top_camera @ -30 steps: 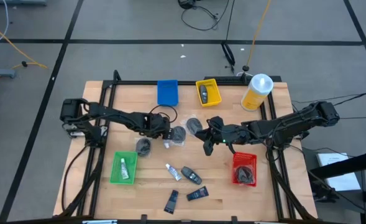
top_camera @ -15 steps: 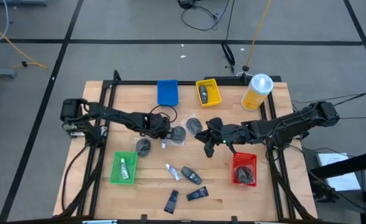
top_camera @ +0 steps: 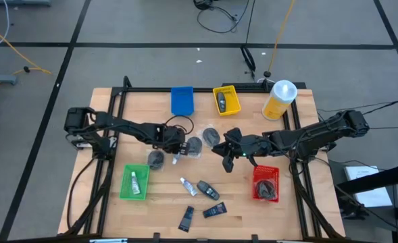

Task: Pick & Place Travel size toiletries
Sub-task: Put the white toothpaste into the green bin

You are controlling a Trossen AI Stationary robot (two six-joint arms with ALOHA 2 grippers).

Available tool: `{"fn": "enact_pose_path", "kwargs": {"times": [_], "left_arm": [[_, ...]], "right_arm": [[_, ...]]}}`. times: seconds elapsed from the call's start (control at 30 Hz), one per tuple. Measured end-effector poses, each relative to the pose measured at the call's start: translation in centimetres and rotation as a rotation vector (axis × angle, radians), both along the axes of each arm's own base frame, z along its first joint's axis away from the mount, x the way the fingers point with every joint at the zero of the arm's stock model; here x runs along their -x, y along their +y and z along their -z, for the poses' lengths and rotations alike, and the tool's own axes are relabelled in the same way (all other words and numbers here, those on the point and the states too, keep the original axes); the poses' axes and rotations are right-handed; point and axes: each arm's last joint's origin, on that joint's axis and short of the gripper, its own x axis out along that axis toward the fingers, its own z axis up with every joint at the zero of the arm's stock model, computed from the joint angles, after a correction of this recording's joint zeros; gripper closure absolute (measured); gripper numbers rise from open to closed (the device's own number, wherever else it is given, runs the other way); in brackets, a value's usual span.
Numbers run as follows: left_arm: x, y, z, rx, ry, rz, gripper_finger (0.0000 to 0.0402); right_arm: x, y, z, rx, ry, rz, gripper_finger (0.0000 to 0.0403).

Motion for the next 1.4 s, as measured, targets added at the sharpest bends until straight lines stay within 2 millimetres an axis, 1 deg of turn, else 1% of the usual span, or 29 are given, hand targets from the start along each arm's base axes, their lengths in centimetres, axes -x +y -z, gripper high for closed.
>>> {"fn": "enact_pose_path", "kwargs": {"times": [0.13,0.23,0.43,0.6,0.8,0.97,1.07,1.2,1.3,1.4], "left_arm": [[0.6,-1.3,-1.5,0.022,-0.029,0.043,0.0397],[1.6,-2.4,-3.0,0.035,-0.035,0.056,0.0398],[4.9,-5.4,-6.1,0.081,-0.008,0.085,0.0399],[7.8,-8.2,-7.5,0.134,0.047,0.060,0.0396],[10.2,-11.1,-7.8,0.165,0.121,0.002,0.0396],[12.0,-12.8,-7.5,0.151,0.197,-0.056,0.0398],[13.0,-13.2,-7.4,0.140,0.253,-0.110,0.0394],[14.2,-13.4,-7.2,0.106,0.324,-0.186,0.0399],[14.5,-13.5,-7.0,0.075,0.360,-0.200,0.0390],[14.6,-13.4,-7.0,0.057,0.357,-0.188,0.0376]], "right_arm": [[0.0,0.0,0.0,0.010,0.001,0.001,0.0353],[0.0,0.0,0.0,0.020,0.002,-0.002,0.0353],[0.0,-0.1,0.0,0.032,0.006,-0.007,0.0353],[0.0,-0.1,0.0,0.035,0.006,-0.007,0.0353],[0.0,-0.1,0.0,0.036,0.006,-0.006,0.0353],[0.0,-0.1,0.0,0.036,0.005,-0.006,0.0353],[0.0,-0.1,0.0,0.035,0.003,-0.005,0.0353],[0.0,-0.1,0.0,0.036,0.003,-0.005,0.0353],[0.0,-0.1,0.0,0.037,0.003,-0.003,0.0353],[0.0,-0.1,0.0,0.062,0.007,-0.014,0.0353]]}}
